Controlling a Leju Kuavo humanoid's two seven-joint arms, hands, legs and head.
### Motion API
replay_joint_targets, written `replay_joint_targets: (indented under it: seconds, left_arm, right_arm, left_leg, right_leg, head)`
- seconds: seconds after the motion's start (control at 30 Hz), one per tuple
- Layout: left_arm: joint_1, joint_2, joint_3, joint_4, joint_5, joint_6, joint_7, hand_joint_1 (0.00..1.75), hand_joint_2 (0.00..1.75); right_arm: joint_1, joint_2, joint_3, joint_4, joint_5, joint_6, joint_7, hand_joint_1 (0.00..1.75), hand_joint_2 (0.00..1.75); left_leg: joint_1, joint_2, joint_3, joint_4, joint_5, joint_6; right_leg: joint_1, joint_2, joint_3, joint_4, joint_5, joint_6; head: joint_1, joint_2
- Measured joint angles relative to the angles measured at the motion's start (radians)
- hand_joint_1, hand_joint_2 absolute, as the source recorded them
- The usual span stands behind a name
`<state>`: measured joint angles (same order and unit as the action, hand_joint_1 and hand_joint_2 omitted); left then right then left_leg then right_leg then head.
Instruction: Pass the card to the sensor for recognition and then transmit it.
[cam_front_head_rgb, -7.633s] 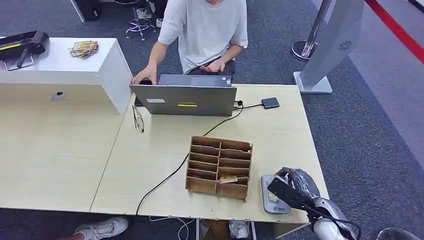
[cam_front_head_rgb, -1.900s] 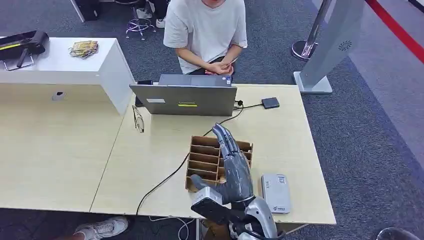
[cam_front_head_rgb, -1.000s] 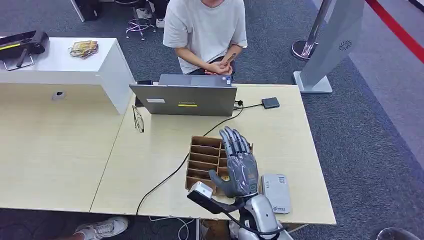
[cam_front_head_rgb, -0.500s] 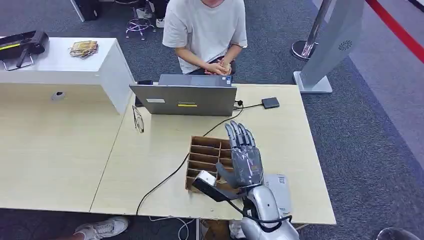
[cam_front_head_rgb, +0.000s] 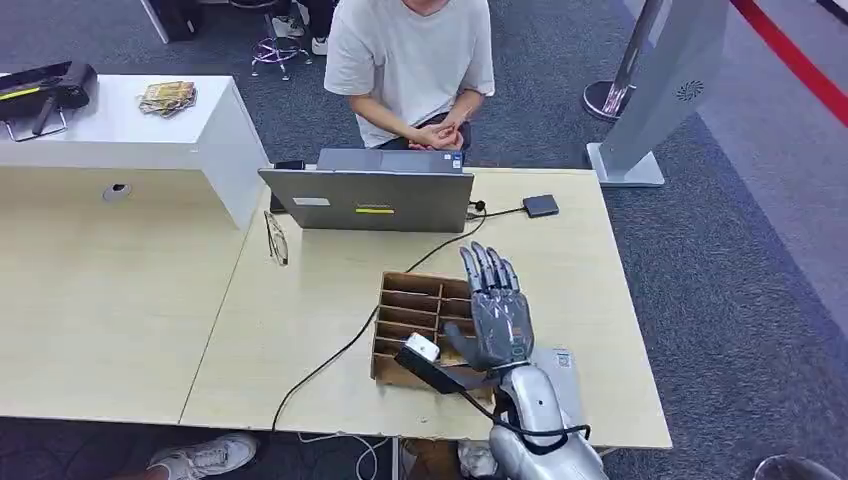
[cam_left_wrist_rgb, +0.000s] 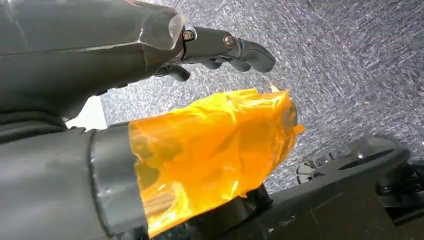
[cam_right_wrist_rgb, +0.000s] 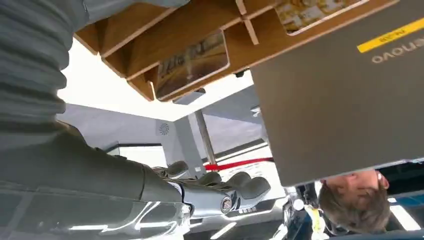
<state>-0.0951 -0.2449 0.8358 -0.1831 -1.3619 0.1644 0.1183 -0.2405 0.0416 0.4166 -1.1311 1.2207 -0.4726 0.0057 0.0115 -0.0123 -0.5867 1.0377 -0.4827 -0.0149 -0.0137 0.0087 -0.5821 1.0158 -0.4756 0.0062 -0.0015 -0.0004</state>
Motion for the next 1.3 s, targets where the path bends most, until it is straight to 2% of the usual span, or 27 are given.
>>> replay_joint_targets:
  seconds: [0.5, 0.6, 0.67, 0.8, 0.87, 1.1, 1.13, 1.3]
  left_arm:
    - [-0.001, 0.0, -0.008, 0.0, -0.002, -0.005, 0.0, 0.0, 0.0]
    - [-0.001, 0.0, -0.008, 0.0, -0.003, -0.006, 0.0, 0.0, 0.0]
    - [-0.001, 0.0, -0.008, 0.0, -0.003, -0.006, 0.0, 0.0, 0.0]
    - [-0.001, 0.0, -0.008, 0.0, -0.003, -0.006, 0.0, 0.0, 0.0]
    - [-0.001, 0.0, -0.008, 0.0, -0.003, -0.006, 0.0, 0.0, 0.0]
    - [-0.001, 0.0, -0.009, 0.0, -0.003, -0.006, 0.0, 0.0, 0.0]
    - [-0.001, 0.0, -0.009, 0.0, -0.002, -0.006, 0.0, 0.0, 0.0]
    - [-0.001, 0.0, -0.009, 0.0, -0.002, -0.006, 0.0, 0.0, 0.0]
  right_arm:
    - [-0.011, 0.0, -0.041, 0.041, 0.015, 0.0, 0.01, 0.02, 1.75]
    - [-0.011, 0.0, -0.045, 0.041, 0.011, 0.001, 0.007, 0.24, 1.75]
    - [-0.011, 0.001, -0.047, 0.041, 0.007, 0.003, 0.0, 0.28, 1.75]
    - [-0.011, 0.002, -0.05, 0.042, -0.004, 0.004, -0.015, 0.52, 1.75]
    - [-0.012, 0.002, -0.054, 0.042, -0.006, 0.006, -0.016, 0.82, 1.75]
    - [-0.013, 0.004, -0.061, 0.042, -0.017, 0.014, -0.027, 0.77, 1.75]
    - [-0.014, 0.005, -0.061, 0.042, -0.018, 0.014, -0.027, 0.84, 1.75]
    - [-0.015, 0.007, -0.063, 0.042, -0.019, 0.014, -0.027, 0.94, 1.75]
  left_leg:
    - [0.0, 0.0, 0.0, 0.0, 0.0, 0.0]
    - [0.0, 0.0, 0.0, 0.0, 0.0, 0.0]
    - [0.0, 0.0, 0.0, 0.0, 0.0, 0.0]
    - [0.0, 0.0, 0.0, 0.0, 0.0, 0.0]
    - [0.0, 0.0, 0.0, 0.0, 0.0, 0.0]
    - [0.0, 0.0, 0.0, 0.0, 0.0, 0.0]
    - [0.0, 0.0, 0.0, 0.0, 0.0, 0.0]
    - [0.0, 0.0, 0.0, 0.0, 0.0, 0.0]
  right_leg:
    - [0.0, 0.0, 0.0, 0.0, 0.0, 0.0]
    - [0.0, 0.0, 0.0, 0.0, 0.0, 0.0]
    - [0.0, 0.0, 0.0, 0.0, 0.0, 0.0]
    - [0.0, 0.0, 0.0, 0.0, 0.0, 0.0]
    - [0.0, 0.0, 0.0, 0.0, 0.0, 0.0]
    - [0.0, 0.0, 0.0, 0.0, 0.0, 0.0]
    - [0.0, 0.0, 0.0, 0.0, 0.0, 0.0]
    - [0.0, 0.0, 0.0, 0.0, 0.0, 0.0]
  head:
    - [0.0, 0.0]
    - [0.0, 0.0]
    - [0.0, 0.0]
    - [0.0, 0.0]
    - [0.0, 0.0]
    - [0.0, 0.0]
    - [0.0, 0.0]
    - [0.0, 0.0]
